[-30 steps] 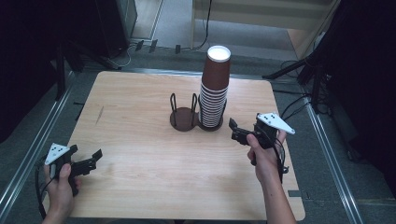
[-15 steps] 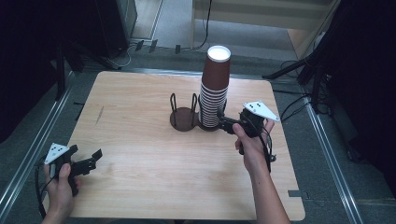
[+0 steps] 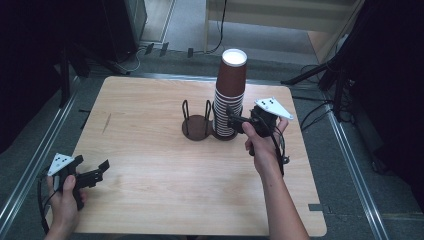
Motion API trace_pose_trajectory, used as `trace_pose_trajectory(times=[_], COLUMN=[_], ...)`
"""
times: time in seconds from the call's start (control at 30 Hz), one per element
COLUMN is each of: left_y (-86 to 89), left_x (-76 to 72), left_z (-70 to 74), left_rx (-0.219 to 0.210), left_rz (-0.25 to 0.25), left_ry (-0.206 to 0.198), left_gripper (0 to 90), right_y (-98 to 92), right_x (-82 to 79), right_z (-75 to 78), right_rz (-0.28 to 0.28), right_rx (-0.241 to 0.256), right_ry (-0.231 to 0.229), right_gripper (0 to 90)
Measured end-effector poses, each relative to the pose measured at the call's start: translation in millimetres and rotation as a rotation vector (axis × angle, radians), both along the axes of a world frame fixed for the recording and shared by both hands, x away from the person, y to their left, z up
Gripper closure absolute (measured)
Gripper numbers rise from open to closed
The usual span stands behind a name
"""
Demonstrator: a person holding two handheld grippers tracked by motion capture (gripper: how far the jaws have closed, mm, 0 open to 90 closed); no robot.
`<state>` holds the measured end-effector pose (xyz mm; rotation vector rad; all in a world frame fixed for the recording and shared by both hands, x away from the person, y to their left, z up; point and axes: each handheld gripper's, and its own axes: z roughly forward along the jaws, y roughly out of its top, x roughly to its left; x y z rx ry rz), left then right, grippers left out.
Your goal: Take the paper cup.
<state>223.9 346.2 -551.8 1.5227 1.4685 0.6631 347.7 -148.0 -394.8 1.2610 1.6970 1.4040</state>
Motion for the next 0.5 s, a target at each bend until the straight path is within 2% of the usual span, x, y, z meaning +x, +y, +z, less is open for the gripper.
trace_pose_trajectory(times=[0.37, 0.47, 0.5], left_y=[0.2, 0.0, -0.1], left_x=[0.2, 0.4, 0.9], left_z=[0.0, 0.1, 0.0], left_rx=[-0.002, -0.001, -0.005], left_rz=[-0.002, -0.002, -0.001], left_ry=[0.000, 0.002, 0.002], left_gripper=[0.0, 0.0, 0.0], right_y=[13.4, 14.1, 14.3], right_x=[11.7, 15.9, 19.7], right_z=[5.7, 6.1, 8.5], right_rz=[-0.002, -0.001, 0.006], right_rx=[0.002, 0.008, 0.025], right_ry=[0.003, 0.011, 0.020], right_gripper=[0.0, 0.0, 0.0])
